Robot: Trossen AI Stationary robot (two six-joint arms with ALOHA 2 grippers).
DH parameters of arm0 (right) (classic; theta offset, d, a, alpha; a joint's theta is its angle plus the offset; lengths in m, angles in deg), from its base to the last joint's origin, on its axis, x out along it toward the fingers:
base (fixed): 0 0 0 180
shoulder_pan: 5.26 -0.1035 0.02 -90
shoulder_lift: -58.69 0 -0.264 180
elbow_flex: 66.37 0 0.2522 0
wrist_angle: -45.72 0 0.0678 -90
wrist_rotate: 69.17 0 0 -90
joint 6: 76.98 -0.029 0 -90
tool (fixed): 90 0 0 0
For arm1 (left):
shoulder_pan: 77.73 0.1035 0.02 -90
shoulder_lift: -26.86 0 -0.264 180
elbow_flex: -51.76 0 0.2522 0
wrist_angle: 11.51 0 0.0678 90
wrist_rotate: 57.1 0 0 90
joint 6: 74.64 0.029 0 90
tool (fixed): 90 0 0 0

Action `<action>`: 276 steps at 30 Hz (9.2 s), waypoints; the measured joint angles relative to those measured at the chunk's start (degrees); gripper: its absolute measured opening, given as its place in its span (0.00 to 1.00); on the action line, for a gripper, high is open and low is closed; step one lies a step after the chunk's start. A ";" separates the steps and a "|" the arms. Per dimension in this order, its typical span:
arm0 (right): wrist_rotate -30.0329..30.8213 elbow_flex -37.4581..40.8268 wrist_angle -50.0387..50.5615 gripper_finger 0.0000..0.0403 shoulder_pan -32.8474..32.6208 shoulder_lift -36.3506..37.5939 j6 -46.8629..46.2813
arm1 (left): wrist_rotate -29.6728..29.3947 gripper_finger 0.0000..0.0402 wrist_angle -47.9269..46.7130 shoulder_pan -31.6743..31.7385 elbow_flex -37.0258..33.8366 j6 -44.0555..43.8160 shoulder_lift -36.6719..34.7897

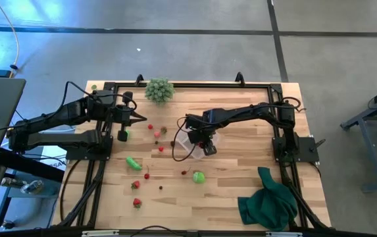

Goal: Pick and placing Produce into tupperware
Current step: Put the red strawberry into the transparent bin, then put the green cabbage into the transparent bin

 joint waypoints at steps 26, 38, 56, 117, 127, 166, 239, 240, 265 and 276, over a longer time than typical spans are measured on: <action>6.96 0.00 -3.39 0.47 0.24 0.02 4.74 | 0.02 0.00 -0.01 0.00 0.00 0.00 -0.01; 10.35 -3.42 0.95 0.48 0.26 0.02 4.63 | 0.01 0.00 0.01 -0.01 0.00 -0.02 0.00; 8.19 -24.56 29.11 0.48 2.91 1.81 -12.77 | 0.02 0.00 -0.01 -0.02 0.00 0.00 0.01; 23.15 -24.30 22.20 0.48 -27.91 -7.45 -125.77 | 0.02 0.00 0.00 -0.01 0.00 -0.01 -0.01; 23.69 -24.30 23.02 0.48 -29.91 -7.93 -134.83 | 0.01 0.00 0.01 0.00 0.00 0.00 0.00; 24.79 -24.30 21.42 0.48 -30.73 -8.93 -139.87 | 0.02 0.00 -0.01 0.00 0.00 0.00 -0.01; 19.28 -24.33 19.25 0.82 -27.85 -17.36 -140.32 | 0.00 0.00 0.01 -0.02 0.00 0.00 0.00; 19.22 -24.30 19.27 0.82 -27.85 -17.36 -140.31 | 0.02 0.00 0.01 0.00 0.00 -0.01 0.00; 19.08 -24.30 19.51 0.68 -27.91 -17.42 -139.96 | 0.00 0.00 0.01 0.00 0.00 0.00 0.01; 19.34 -24.30 19.08 0.59 -27.91 -17.42 -140.12 | 0.00 0.00 0.01 -0.01 0.00 0.00 -0.01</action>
